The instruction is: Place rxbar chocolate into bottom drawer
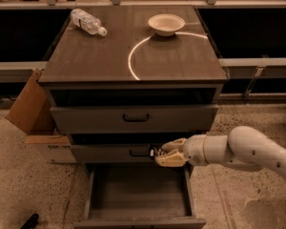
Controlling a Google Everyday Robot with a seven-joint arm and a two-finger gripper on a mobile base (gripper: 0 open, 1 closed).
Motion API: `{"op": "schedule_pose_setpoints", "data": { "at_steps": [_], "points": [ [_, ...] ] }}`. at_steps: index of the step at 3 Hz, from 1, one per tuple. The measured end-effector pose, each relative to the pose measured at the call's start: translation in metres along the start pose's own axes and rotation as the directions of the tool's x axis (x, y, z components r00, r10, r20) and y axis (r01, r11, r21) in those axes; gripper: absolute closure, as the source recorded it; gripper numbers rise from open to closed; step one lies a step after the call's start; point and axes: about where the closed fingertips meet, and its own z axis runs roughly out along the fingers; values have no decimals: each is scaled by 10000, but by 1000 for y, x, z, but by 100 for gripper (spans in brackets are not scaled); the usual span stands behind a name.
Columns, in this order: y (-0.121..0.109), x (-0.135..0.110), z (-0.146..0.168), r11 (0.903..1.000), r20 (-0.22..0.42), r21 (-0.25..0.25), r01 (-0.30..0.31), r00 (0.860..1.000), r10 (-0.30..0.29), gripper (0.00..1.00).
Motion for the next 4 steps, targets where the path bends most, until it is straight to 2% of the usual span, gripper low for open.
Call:
{"op": "schedule_pose_setpoints", "data": {
  "at_steps": [1, 2, 3, 4],
  "points": [
    [-8, 68, 51, 9943, 278, -1053, -177, 9994, 207, 100],
    [-8, 66, 50, 9945, 270, -1035, -142, 9995, 171, 100],
    [-11, 92, 70, 9931, -30, -1150, -221, 9998, 219, 100],
    [-17, 143, 111, 9927, -686, -1196, -179, 9976, 97, 100]
  ]
}}
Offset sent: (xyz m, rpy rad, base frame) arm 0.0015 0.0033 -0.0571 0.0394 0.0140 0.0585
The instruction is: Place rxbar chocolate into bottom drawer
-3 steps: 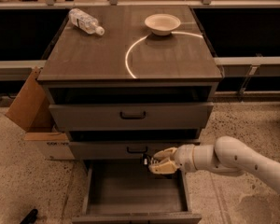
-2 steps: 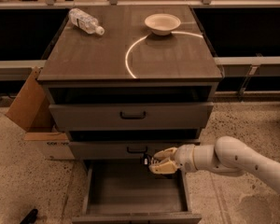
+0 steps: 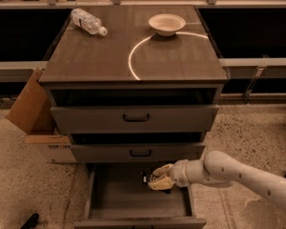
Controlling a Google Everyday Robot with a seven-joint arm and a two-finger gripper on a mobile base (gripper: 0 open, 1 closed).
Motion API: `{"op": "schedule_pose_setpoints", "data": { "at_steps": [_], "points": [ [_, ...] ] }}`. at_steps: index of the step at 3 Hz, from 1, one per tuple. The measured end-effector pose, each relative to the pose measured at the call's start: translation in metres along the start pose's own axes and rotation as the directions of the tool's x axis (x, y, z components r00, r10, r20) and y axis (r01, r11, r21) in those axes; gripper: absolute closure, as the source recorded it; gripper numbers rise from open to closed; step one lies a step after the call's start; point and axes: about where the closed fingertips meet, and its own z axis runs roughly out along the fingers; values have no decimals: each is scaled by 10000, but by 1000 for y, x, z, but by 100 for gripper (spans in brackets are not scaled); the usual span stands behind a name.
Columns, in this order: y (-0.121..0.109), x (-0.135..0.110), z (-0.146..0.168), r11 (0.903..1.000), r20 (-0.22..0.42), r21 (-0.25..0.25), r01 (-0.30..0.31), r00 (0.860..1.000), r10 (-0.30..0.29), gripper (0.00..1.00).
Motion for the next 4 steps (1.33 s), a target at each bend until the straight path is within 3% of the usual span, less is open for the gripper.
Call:
{"op": "schedule_pose_setpoints", "data": {
  "at_steps": [1, 2, 4],
  "points": [
    [-15, 40, 36, 9998, -79, 55, -213, 9997, 213, 100],
    [-31, 83, 81, 9955, 359, 91, -944, 9949, 940, 100],
    [-32, 86, 86, 9963, 398, 160, -849, 9957, 842, 100]
  ]
}}
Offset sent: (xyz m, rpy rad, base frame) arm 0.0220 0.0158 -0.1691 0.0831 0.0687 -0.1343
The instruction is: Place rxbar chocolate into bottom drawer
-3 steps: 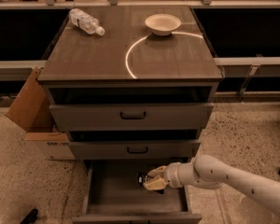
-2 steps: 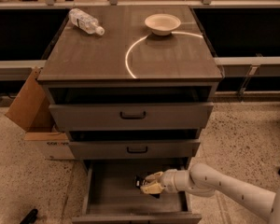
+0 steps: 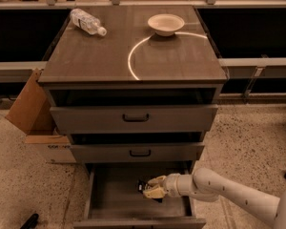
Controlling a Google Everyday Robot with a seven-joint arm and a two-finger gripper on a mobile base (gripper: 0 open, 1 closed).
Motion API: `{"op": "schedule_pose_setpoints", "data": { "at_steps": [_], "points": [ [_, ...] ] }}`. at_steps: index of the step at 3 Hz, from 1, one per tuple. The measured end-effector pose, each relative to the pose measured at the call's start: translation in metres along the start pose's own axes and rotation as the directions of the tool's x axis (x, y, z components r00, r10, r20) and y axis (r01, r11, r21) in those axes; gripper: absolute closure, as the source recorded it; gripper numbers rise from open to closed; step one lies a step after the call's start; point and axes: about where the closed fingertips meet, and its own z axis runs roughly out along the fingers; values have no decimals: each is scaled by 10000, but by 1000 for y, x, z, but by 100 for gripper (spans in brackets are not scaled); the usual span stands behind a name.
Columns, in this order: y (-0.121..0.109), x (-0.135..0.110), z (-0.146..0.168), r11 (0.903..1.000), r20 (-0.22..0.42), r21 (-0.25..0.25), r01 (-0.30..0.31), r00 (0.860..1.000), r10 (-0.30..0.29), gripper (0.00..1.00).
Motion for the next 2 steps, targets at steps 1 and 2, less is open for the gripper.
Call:
{"op": "schedule_pose_setpoints", "data": {
  "at_steps": [1, 2],
  "points": [
    [-9, 5, 19, 9999, 237, -74, 128, 9996, -126, 100],
    [-23, 13, 49, 9996, 275, -287, 83, 9996, -76, 100]
  ]
}}
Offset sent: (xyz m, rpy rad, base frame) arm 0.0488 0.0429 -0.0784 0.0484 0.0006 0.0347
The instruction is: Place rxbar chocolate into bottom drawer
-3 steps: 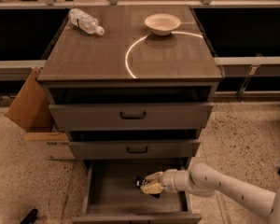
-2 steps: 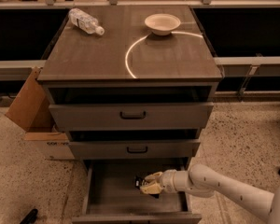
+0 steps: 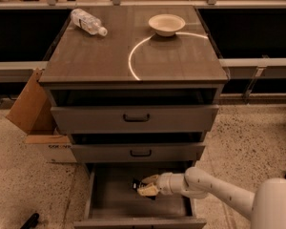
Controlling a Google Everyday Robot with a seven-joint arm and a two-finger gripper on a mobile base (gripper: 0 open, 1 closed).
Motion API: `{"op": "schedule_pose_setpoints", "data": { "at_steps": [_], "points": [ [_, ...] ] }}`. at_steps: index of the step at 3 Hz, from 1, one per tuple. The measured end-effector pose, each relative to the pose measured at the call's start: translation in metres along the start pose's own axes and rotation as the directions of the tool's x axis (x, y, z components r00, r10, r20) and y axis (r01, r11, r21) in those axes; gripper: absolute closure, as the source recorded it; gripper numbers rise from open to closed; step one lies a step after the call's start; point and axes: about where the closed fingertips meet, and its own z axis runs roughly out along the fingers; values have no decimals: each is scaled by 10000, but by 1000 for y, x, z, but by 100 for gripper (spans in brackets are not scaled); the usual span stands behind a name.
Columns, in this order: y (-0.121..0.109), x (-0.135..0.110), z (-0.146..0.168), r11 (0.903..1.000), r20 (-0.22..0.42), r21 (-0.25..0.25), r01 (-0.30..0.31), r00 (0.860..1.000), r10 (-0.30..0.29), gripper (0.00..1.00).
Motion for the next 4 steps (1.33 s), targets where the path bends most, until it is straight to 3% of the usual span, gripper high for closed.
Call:
{"op": "schedule_pose_setpoints", "data": {
  "at_steps": [1, 2, 3, 4],
  "points": [
    [-9, 7, 29, 10000, -321, 27, 60, 9995, -60, 100],
    [-16, 14, 51, 9986, -715, 528, 6, 9974, 32, 82],
    [-20, 21, 74, 9978, -923, 646, -173, 9955, 232, 59],
    [-22, 28, 94, 9981, -861, 378, -489, 9949, 520, 36]
  ]
}}
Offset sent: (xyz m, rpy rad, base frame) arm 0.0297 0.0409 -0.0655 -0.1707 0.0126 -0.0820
